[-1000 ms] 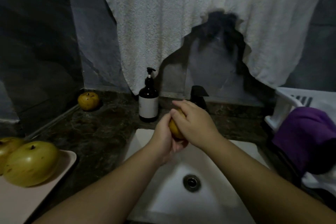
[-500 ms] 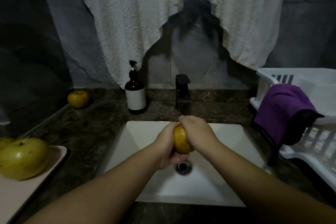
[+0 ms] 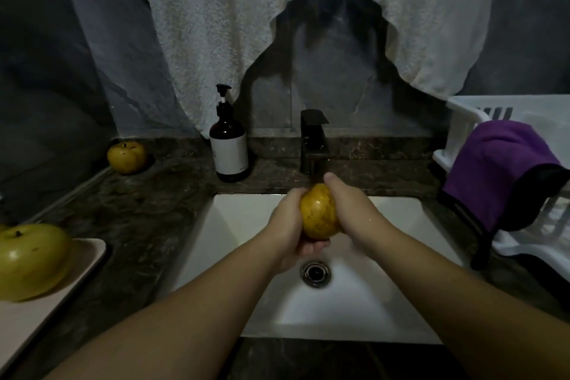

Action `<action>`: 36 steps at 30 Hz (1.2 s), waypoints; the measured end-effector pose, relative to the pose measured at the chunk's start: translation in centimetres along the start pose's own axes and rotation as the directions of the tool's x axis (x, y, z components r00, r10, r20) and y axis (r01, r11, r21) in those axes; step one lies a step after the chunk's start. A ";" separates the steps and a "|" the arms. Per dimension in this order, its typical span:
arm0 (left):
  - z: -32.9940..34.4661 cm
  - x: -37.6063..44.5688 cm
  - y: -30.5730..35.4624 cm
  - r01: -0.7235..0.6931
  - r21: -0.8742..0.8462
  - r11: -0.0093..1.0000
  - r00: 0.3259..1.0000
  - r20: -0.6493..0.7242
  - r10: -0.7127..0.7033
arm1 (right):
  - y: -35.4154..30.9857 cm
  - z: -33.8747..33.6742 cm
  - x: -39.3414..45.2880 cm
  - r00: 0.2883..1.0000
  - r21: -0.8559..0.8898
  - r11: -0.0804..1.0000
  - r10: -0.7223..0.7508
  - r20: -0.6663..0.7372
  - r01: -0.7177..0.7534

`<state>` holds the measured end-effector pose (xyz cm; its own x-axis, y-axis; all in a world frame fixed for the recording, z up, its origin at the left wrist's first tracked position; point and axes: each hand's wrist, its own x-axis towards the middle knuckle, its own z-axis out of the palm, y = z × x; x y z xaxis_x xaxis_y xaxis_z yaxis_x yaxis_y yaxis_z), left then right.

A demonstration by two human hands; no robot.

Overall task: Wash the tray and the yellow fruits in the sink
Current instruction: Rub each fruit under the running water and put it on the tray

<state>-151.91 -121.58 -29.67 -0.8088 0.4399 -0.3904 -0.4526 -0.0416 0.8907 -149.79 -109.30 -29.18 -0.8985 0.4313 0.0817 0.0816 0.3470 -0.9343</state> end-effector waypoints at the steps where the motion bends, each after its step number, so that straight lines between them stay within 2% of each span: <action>1: 0.1 0.0 0.2 0.015 -0.033 0.999 1.000 0.000 -0.015 | -0.2 0.1 -0.5 0.999 -0.016 0.999 -0.033 -0.025 0.033; 2: 0.1 0.0 0.3 0.020 -0.057 0.998 1.000 0.013 -0.020 | -0.1 0.5 -0.6 0.990 -0.093 0.987 -0.135 -0.048 0.130; 4: 0.3 0.3 -0.1 -0.021 -0.063 0.998 1.000 0.022 0.022 | -0.1 0.9 -1.6 0.913 -0.269 0.895 -0.394 -0.104 0.356; 5: 0.4 0.4 -0.2 -0.064 -0.012 0.998 0.998 0.010 0.064 | 0.0 0.7 -1.3 0.928 -0.252 0.912 -0.358 -0.101 0.325; 7: 0.4 0.2 -0.2 -0.083 0.011 0.996 0.996 -0.015 0.083 | -0.1 0.1 -0.1 0.993 -0.010 0.995 -0.103 -0.055 0.102; 8: 0.4 -0.2 0.1 -0.076 -0.025 0.997 0.997 -0.031 0.075 | 0.0 -0.1 -0.3 0.997 0.052 0.999 -0.006 -0.074 0.010; 9: 0.4 -0.3 0.4 -0.050 -0.047 0.998 0.999 -0.022 0.049 | -0.3 0.0 -0.8 0.997 0.041 0.999 -0.016 -0.077 0.019; 10: 0.4 -0.3 0.5 -0.057 -0.061 0.997 0.998 -0.019 0.056 | -0.1 0.3 -0.9 0.989 -0.100 0.987 -0.134 -0.067 0.127; 12: 0.5 0.4 0.2 -0.125 -0.038 0.991 0.992 -0.025 0.124 | -0.5 0.6 -2.0 0.921 -0.294 0.894 -0.379 -0.092 0.338; 14: 0.6 0.3 -0.1 -0.166 0.032 0.986 0.986 -0.028 0.167 | -0.6 0.1 -1.4 0.948 -0.252 0.924 -0.311 -0.062 0.287; 15: 0.5 0.0 -0.1 -0.158 0.025 0.987 0.987 -0.035 0.159 | -0.5 0.0 -1.1 0.976 -0.164 0.967 -0.209 -0.058 0.197; 16: 0.4 -0.3 0.0 -0.130 -0.012 0.991 0.991 -0.033 0.129 | -0.5 0.1 -1.4 0.982 -0.168 0.975 -0.165 -0.090 0.148; 18: 0.4 -0.3 0.1 -0.109 -0.074 0.991 0.994 0.000 0.109 | -0.7 1.1 -2.5 0.942 -0.348 0.899 -0.320 -0.103 0.267; 20: 0.6 0.1 -0.2 -0.171 -0.048 0.984 0.985 0.011 0.172 | -0.5 1.5 -3.0 0.852 -0.473 0.772 -0.517 -0.081 0.424; 22: 0.7 0.0 -0.2 -0.176 -0.008 0.984 0.984 -0.025 0.176 | -0.7 0.8 -1.8 0.933 -0.261 0.916 -0.341 -0.114 0.303; 23: 0.7 -0.4 0.0 -0.149 -0.057 0.987 0.988 -0.035 0.148 | -0.4 0.5 -1.3 0.966 -0.117 0.970 -0.229 -0.122 0.215; 25: 0.6 -0.5 0.3 -0.096 -0.099 0.990 0.995 -0.001 0.096 | -0.7 0.6 -2.2 0.955 -0.131 0.963 -0.254 -0.156 0.235; 27: 0.9 0.2 0.0 -0.121 -0.128 0.984 0.992 0.027 0.126 | -0.7 1.0 -3.5 0.872 -0.295 0.863 -0.466 -0.148 0.411; 28: 1.0 0.1 -0.2 -0.156 -0.096 0.983 0.987 0.031 0.160 | -0.4 0.7 -3.0 0.863 -0.346 0.838 -0.488 -0.129 0.422; 29: 1.1 0.1 -0.3 -0.185 -0.040 0.982 0.983 0.012 0.185 | -0.5 0.4 -2.3 0.912 -0.230 0.910 -0.382 -0.148 0.344; 31: 1.0 -0.5 0.2 -0.143 -0.090 0.986 0.990 0.000 0.143 | -0.6 -0.1 -1.5 0.974 0.036 0.982 -0.177 -0.140 0.184; 32: 0.8 -0.6 0.4 -0.101 -0.133 0.986 0.994 0.027 0.105 | -0.8 -0.2 -1.7 0.973 0.051 0.982 -0.174 -0.151 0.183; 34: 0.8 -0.3 0.3 -0.094 -0.130 0.987 0.994 0.047 0.101 | -1.4 0.1 -2.6 0.950 -0.021 0.961 -0.276 -0.148 0.276; 35: 0.8 -0.1 0.2 -0.137 -0.081 0.987 0.990 0.025 0.139 | -1.1 0.1 -2.6 0.931 -0.030 0.944 -0.328 -0.160 0.328; 36: 0.8 0.0 0.2 -0.205 -0.019 0.979 0.979 -0.021 0.205 | -1.2 -0.1 -2.5 0.949 0.055 0.955 -0.283 -0.140 0.293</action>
<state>-151.70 -120.83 -29.28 -0.8919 0.4034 -0.2043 -0.2839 -0.1478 0.9474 -147.55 -110.68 -28.24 -0.8155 0.4274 0.3902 -0.2086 0.4118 -0.8871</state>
